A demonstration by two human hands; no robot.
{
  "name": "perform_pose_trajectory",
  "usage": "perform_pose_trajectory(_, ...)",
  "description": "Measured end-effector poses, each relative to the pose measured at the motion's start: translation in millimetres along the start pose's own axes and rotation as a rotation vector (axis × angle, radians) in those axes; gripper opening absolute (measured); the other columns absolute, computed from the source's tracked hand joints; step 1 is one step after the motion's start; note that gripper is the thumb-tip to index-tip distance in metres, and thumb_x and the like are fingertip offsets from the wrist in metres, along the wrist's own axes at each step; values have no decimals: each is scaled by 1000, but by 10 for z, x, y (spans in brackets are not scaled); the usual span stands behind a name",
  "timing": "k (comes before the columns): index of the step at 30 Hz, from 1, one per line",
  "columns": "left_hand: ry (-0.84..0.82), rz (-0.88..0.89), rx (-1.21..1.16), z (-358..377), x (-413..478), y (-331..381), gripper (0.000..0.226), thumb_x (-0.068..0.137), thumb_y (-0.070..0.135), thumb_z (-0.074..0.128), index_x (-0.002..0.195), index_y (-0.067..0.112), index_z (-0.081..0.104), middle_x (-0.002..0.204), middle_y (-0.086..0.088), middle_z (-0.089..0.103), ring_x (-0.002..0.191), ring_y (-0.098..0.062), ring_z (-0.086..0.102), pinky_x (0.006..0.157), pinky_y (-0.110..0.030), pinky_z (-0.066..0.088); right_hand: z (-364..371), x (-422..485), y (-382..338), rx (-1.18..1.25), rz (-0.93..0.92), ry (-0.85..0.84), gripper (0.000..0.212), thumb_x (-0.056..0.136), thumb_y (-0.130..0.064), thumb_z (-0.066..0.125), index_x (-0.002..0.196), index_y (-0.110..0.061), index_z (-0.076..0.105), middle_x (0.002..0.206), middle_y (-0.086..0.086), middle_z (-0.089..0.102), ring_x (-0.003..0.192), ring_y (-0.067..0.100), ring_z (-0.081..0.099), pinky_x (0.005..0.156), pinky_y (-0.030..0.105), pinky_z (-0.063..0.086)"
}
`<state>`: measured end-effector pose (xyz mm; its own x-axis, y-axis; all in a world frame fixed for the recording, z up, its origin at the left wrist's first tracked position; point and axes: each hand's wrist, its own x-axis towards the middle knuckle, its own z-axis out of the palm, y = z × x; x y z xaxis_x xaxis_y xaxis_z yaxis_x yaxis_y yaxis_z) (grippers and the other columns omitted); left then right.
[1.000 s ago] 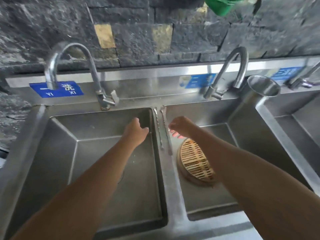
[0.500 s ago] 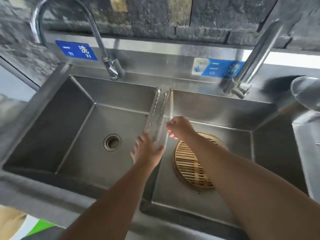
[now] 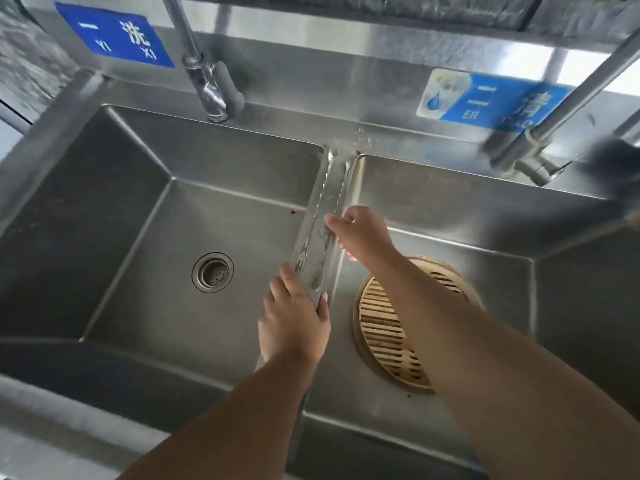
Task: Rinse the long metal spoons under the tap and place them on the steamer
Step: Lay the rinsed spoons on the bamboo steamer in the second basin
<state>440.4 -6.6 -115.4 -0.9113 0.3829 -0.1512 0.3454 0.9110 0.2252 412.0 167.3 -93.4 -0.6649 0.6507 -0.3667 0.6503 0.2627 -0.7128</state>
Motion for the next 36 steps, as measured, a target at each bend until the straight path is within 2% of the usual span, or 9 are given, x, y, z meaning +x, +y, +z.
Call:
perform_pose_trajectory(2,-3,-7,12,-3,-9,13,85,88,52,54,149,5,18,126,-11,49,111,-29,57,75,-42,55,31,6,2,-21,-15,-14,31,87,-36,61,76,-6,59,77,15,73,74,36,70,68,46,62)
perform_pose_trajectory(4,-11,-24,4,-19,-14,29,84,89,53,52,149,6,17,127,-10,49,112,-29,56,76,-41,54,41,11,5,-44,-39,2,26,87,-31,60,69,-13,53,66,6,63,65,29,61,56,33,49)
perform_pose_trajectory(7,13,-31,15,-4,-2,29,83,88,54,51,148,6,18,126,-10,50,112,-28,56,76,-41,54,45,55,37,-60,-71,24,29,86,-29,57,62,-18,44,57,-2,50,56,20,49,49,27,32)
perform_pose_trajectory(13,62,-24,51,28,-8,33,83,88,57,49,147,5,22,124,-9,52,109,-27,59,72,-40,55,17,126,123,-38,-125,1,24,91,-24,53,72,-10,54,77,16,73,74,32,71,67,38,56)
perform_pose_trajectory(18,80,-16,45,32,-11,31,82,88,58,49,147,8,21,127,-9,53,111,-28,60,73,-41,55,-24,137,150,-6,-173,-20,27,95,-18,53,78,1,62,70,13,72,68,26,74,67,44,62)
perform_pose_trajectory(24,81,-10,28,51,-21,20,82,88,59,49,147,9,19,132,-10,52,115,-29,59,76,-43,56,-106,97,432,8,-196,-3,26,98,-18,49,78,-5,61,68,7,70,52,9,65,56,37,59)
perform_pose_trajectory(29,68,-20,15,48,-1,11,82,88,56,53,147,9,21,133,-11,50,115,-32,58,77,-45,54,-137,-42,1076,-172,-171,-15,28,101,-25,52,74,-20,54,70,-2,67,61,7,64,53,23,46)
perform_pose_trajectory(33,70,-21,7,59,2,17,80,86,54,56,145,10,24,130,-11,51,113,-34,59,75,-47,53,-182,-157,1663,-353,-82,-72,29,103,-23,44,77,-18,56,74,2,68,68,17,67,63,35,59)
perform_pose_trajectory(36,66,-21,15,60,6,19,80,86,54,57,144,9,25,130,-13,51,112,-35,59,76,-48,53,-201,-235,2035,-416,-32,-72,32,102,-21,44,72,-23,54,71,0,66,64,14,65,58,29,56)
